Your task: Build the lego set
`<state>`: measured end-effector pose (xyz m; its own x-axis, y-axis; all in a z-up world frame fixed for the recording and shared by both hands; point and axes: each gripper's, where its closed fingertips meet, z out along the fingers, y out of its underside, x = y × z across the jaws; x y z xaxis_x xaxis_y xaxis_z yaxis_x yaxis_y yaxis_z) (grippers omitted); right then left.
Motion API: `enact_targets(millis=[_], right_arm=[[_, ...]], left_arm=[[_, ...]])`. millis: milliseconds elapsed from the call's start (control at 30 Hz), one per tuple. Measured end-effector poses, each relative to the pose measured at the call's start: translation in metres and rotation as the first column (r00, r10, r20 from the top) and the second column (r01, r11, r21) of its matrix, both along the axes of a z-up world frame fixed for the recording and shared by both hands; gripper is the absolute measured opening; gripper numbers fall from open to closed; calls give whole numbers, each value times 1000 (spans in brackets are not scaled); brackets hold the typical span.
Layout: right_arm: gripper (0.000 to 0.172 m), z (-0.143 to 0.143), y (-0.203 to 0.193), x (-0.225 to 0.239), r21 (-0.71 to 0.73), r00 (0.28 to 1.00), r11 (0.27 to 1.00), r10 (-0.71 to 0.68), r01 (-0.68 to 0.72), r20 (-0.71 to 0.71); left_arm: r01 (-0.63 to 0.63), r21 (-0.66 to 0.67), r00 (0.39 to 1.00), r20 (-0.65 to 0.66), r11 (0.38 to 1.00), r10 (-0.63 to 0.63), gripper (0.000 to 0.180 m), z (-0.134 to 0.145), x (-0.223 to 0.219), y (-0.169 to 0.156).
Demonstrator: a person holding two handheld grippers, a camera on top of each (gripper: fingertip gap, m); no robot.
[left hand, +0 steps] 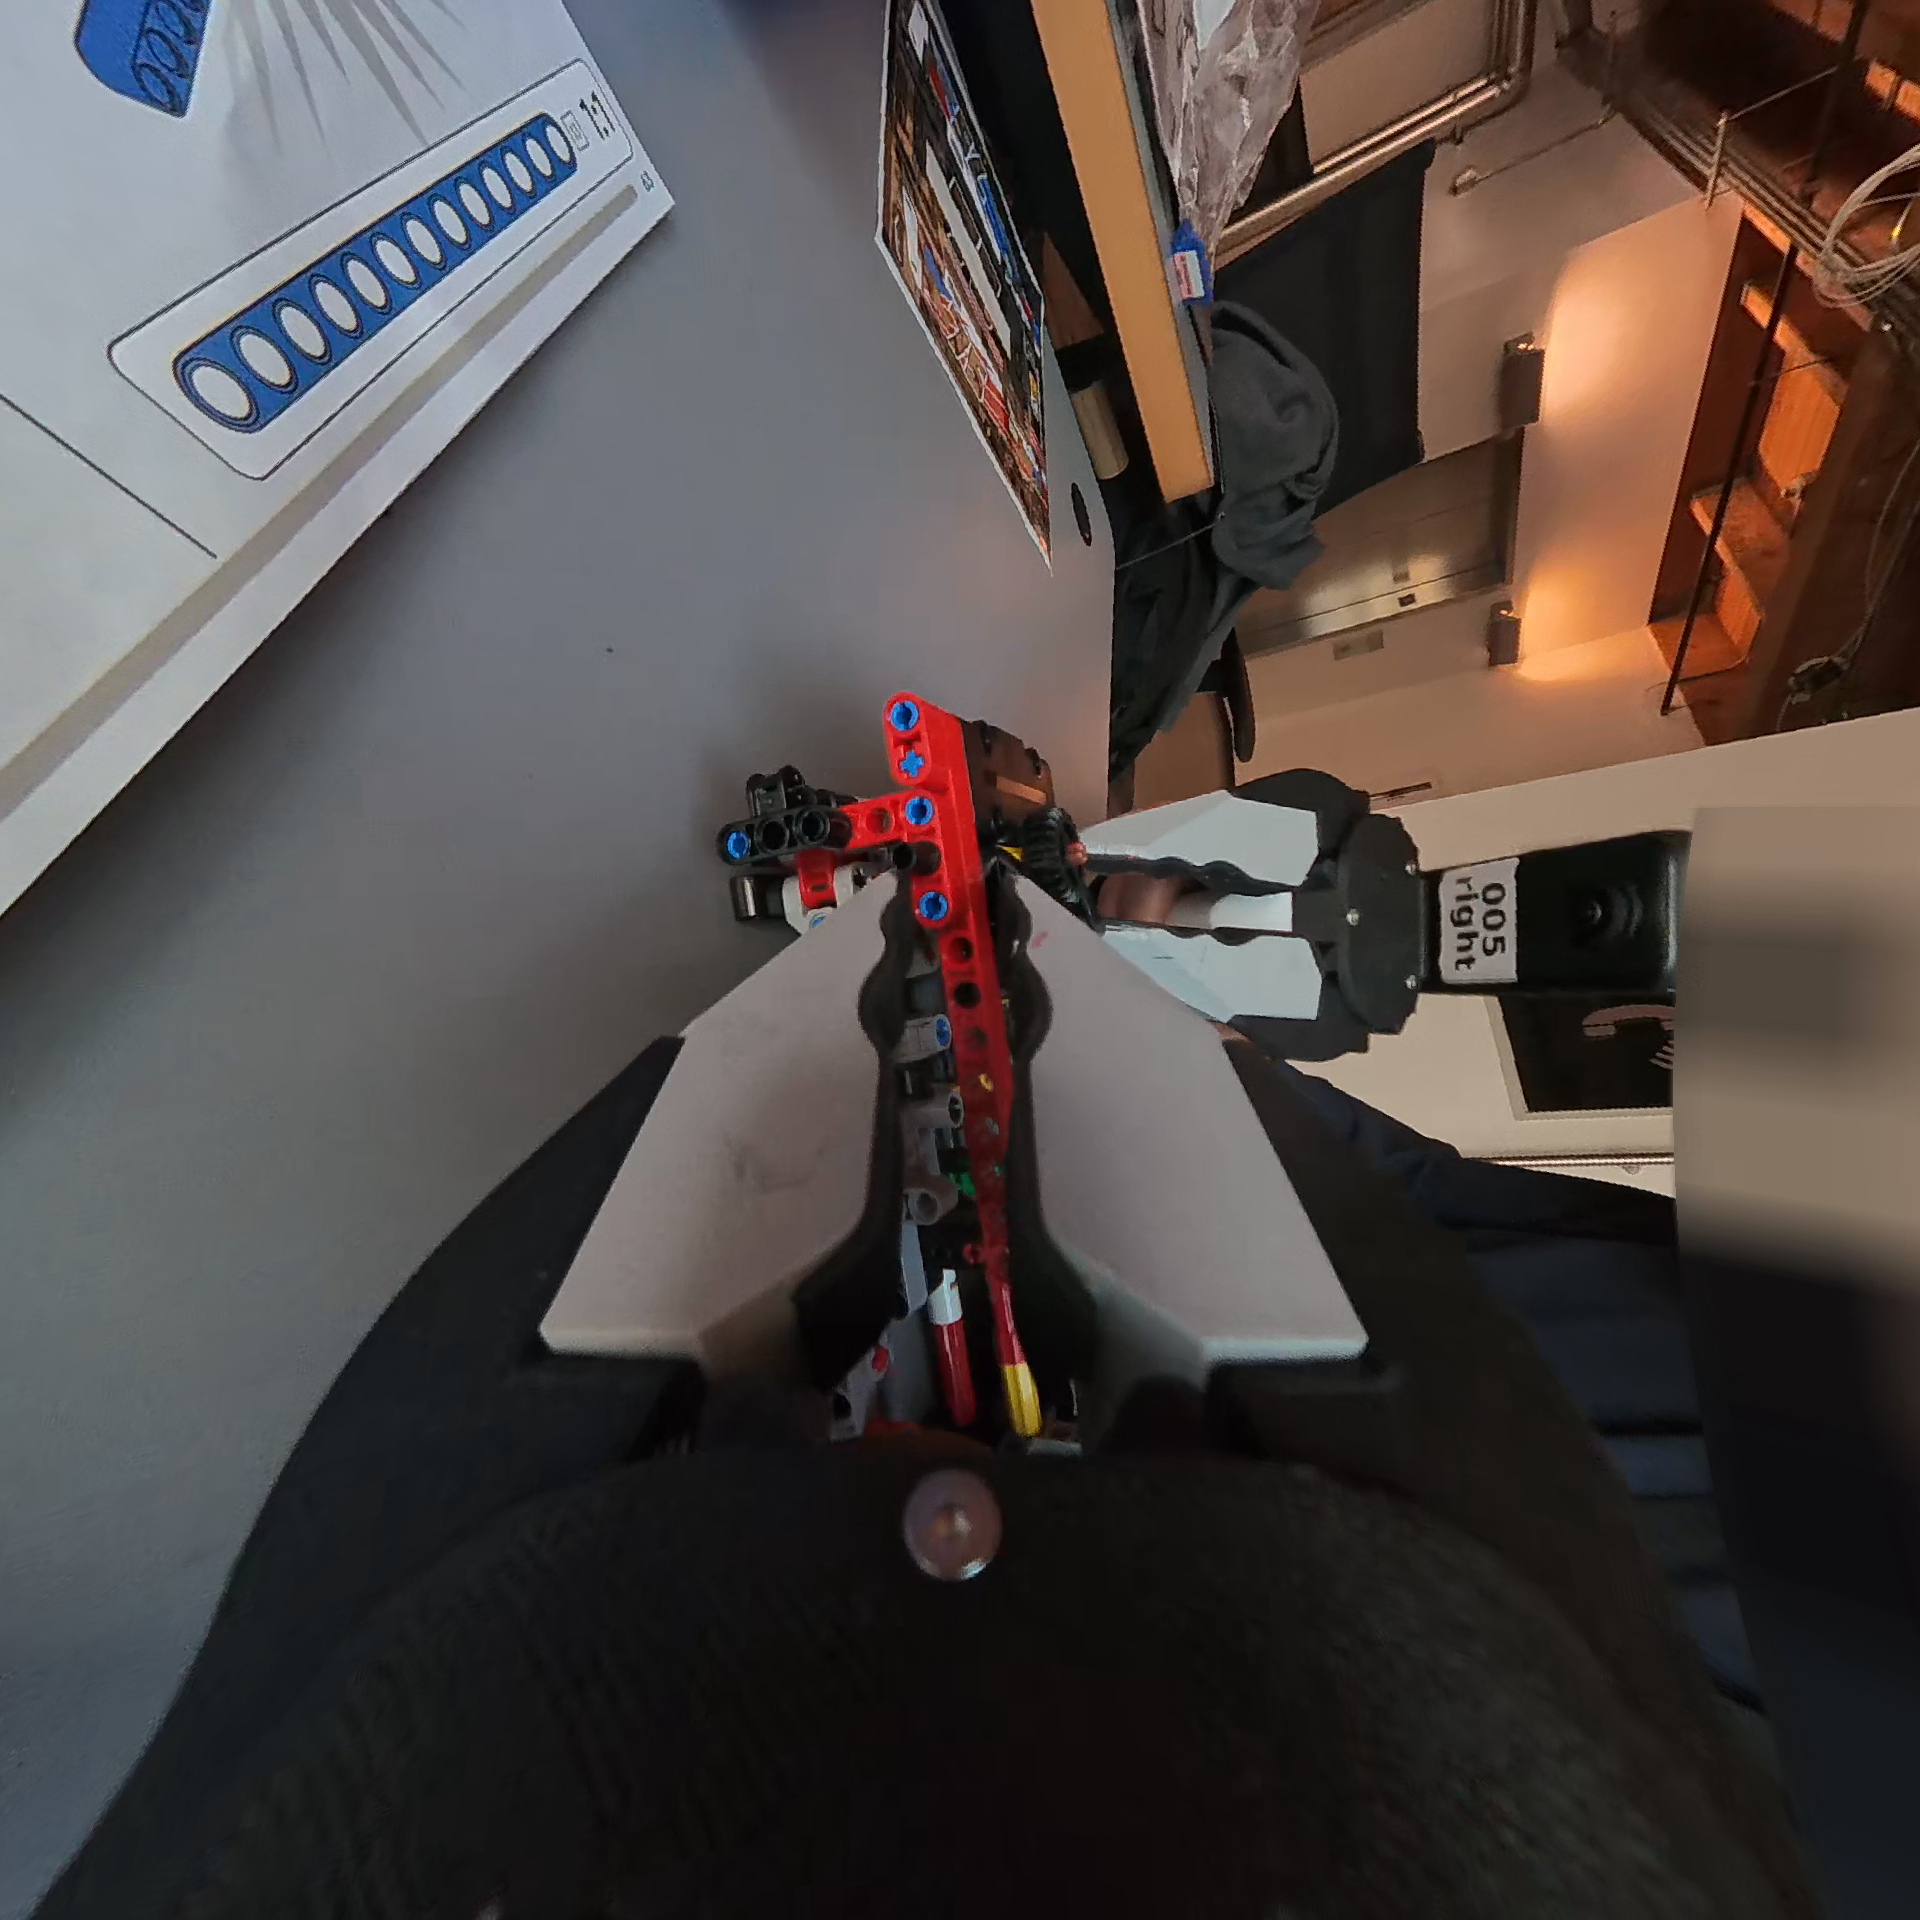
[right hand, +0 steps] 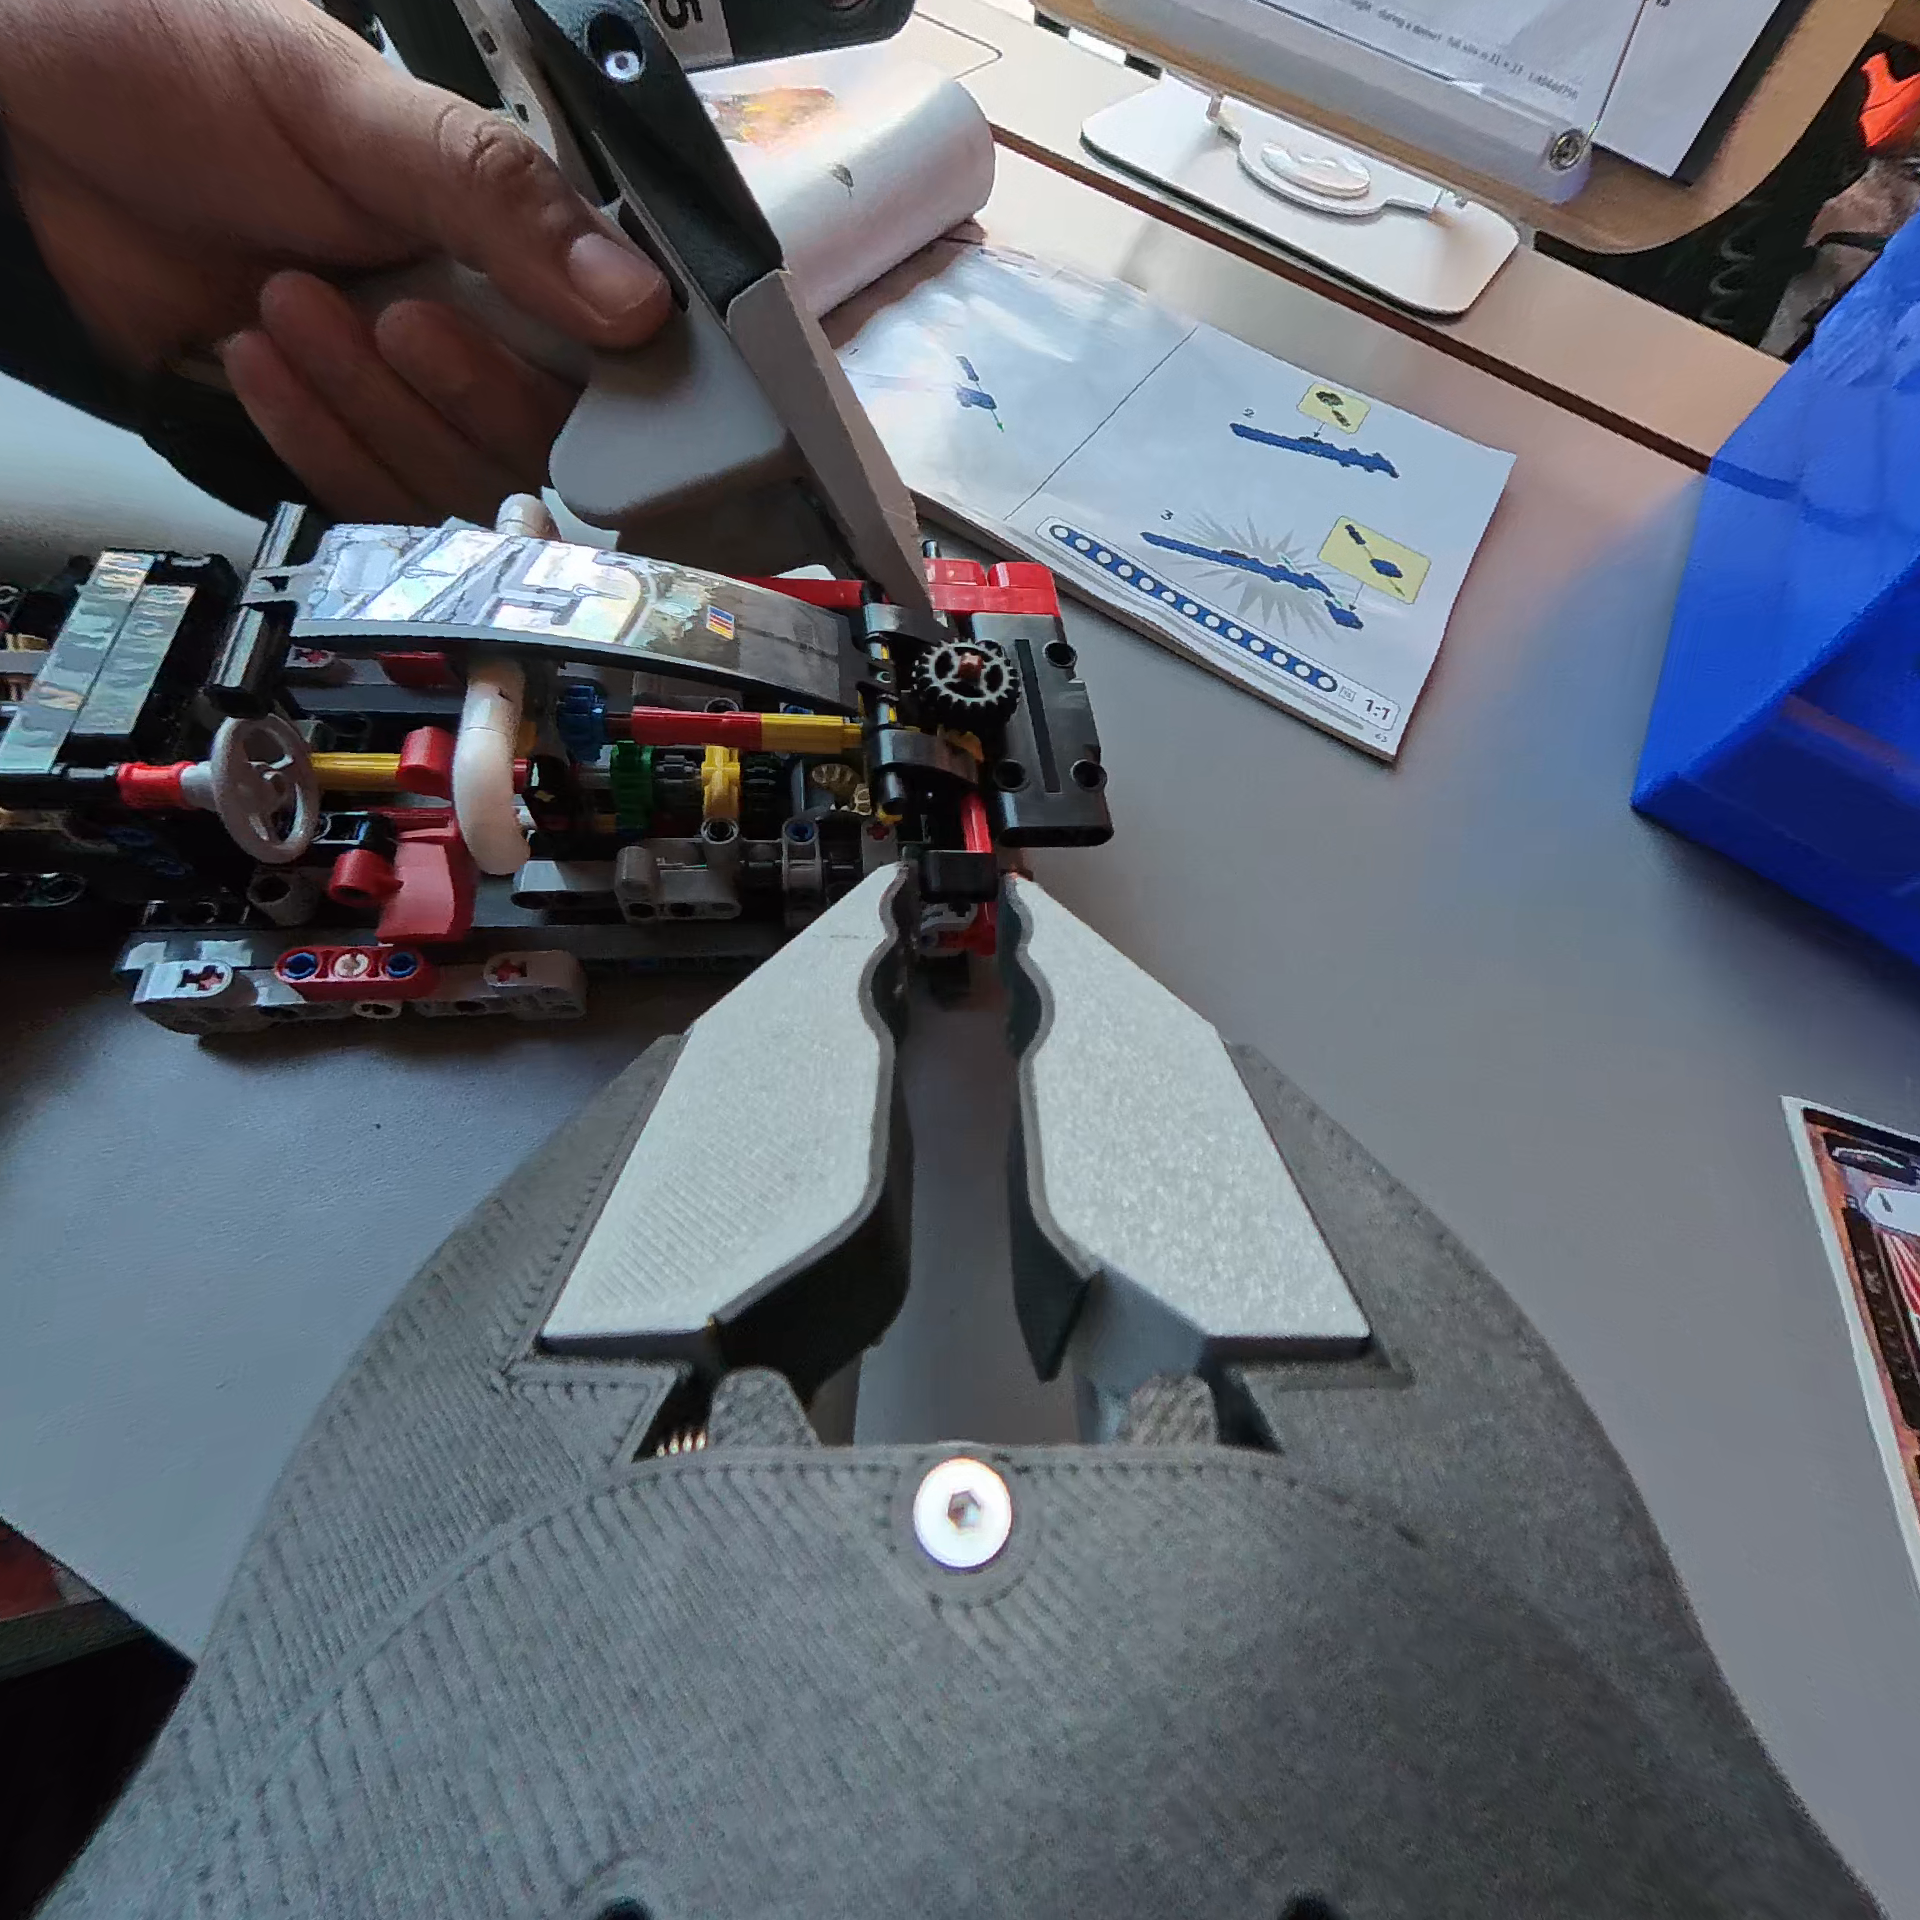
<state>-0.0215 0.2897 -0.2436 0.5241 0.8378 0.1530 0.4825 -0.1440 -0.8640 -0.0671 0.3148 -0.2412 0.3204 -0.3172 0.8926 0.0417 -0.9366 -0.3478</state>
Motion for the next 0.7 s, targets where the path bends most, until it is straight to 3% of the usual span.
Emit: enact_targets(millis=[200, 367, 700], right_arm=[[12, 1, 3, -1, 90, 998, 996, -3, -3, 64], [12, 1, 3, 0, -32, 992, 997, 77, -75, 97], [12, 1, 7, 0, -11, 950, 989, 148, -151, 275]], left_arm=[[-7, 11, 1000, 9, 1000, 6, 13, 0, -2, 1], [16, 46, 999, -41, 999, -14, 14, 0, -2, 0], [-2, 71, 999, -43, 997, 5, 14, 0, -4, 2]])
